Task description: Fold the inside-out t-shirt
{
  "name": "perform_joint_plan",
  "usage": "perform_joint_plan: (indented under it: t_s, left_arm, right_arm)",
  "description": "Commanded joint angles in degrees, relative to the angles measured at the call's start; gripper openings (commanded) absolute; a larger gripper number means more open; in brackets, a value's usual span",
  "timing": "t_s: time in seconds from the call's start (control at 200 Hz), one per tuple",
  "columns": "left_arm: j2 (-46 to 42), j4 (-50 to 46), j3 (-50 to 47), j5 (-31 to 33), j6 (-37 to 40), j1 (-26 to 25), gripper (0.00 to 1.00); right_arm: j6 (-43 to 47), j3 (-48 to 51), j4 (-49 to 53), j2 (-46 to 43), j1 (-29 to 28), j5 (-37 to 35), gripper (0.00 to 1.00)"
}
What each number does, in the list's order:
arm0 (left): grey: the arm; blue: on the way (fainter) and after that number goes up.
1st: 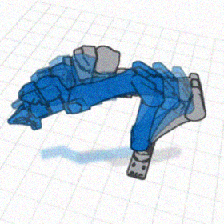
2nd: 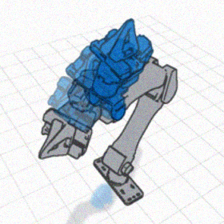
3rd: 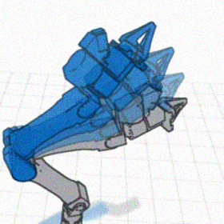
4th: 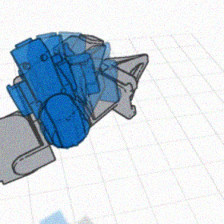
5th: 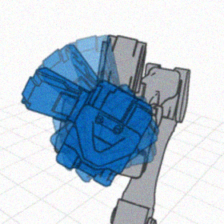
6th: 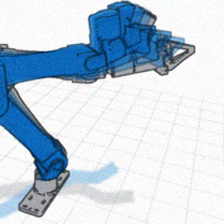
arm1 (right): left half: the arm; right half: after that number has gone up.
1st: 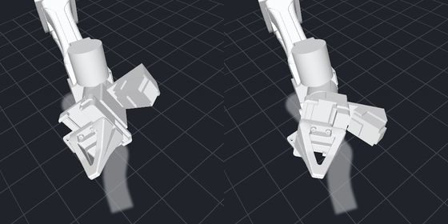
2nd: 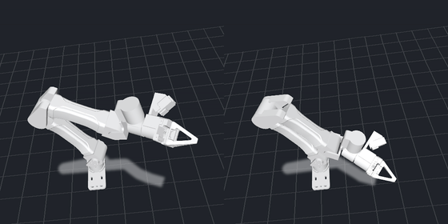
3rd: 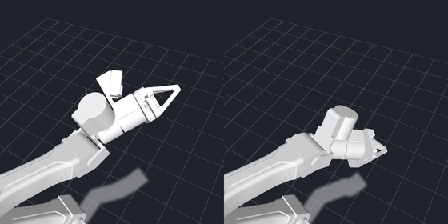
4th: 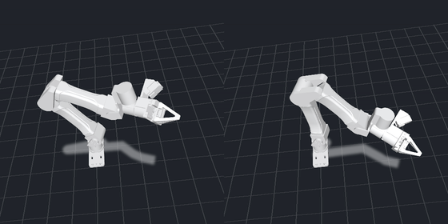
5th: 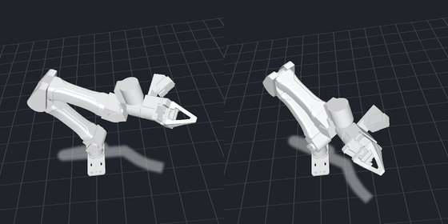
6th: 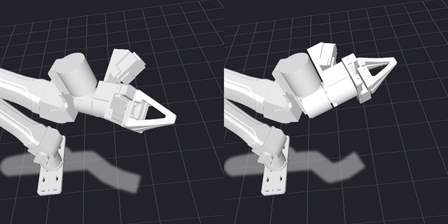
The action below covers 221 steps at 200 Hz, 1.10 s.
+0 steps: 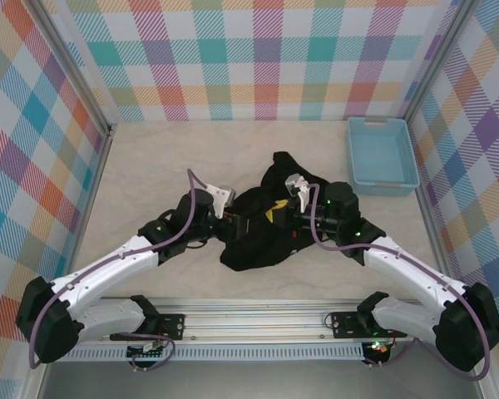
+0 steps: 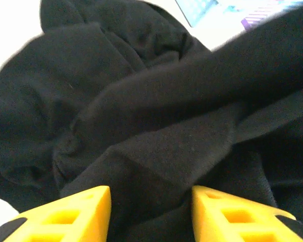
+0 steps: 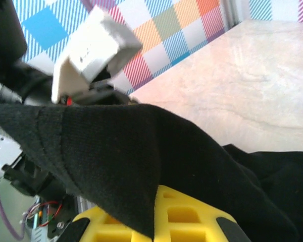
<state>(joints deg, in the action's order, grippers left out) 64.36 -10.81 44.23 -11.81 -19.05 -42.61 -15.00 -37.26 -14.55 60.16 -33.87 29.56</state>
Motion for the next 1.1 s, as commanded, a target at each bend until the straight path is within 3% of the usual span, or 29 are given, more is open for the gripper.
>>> perform_joint_plan:
  t_s: [0.0,0.19,0.355,0.555,0.705,1.1]
  left_arm:
    - [1.0,7.9,-3.7,-8.0,-1.3,-0.1,0.37]
    - [5.9,11.5,-6.4,-10.2,0.2,-2.9,0.33]
    - [8.6,10.2,-6.1,-12.1,4.2,-4.5,0.36]
    - [-1.3,8.2,-7.6,-7.2,5.8,-4.2,0.51]
    - [-5.4,9.2,-7.5,-5.0,3.4,-1.9,0.55]
    - [6.3,11.1,-0.1,-9.7,5.3,-0.8,0.57]
  right_arm:
    - [-7.5,1.9,-7.3,-1.3,1.3,-3.1,0.05]
    - [-13.1,3.8,-9.4,-0.2,1.7,-2.4,0.05]
    - [-12.6,7.7,-8.8,-2.8,3.1,-0.5,0.06]
    - [-8.2,11.4,-4.5,-7.6,4.7,2.1,0.04]
    - [-6.4,12.3,-3.8,-7.6,5.0,4.6,0.03]
    - [-6.3,11.9,-4.5,-6.5,5.0,6.0,0.02]
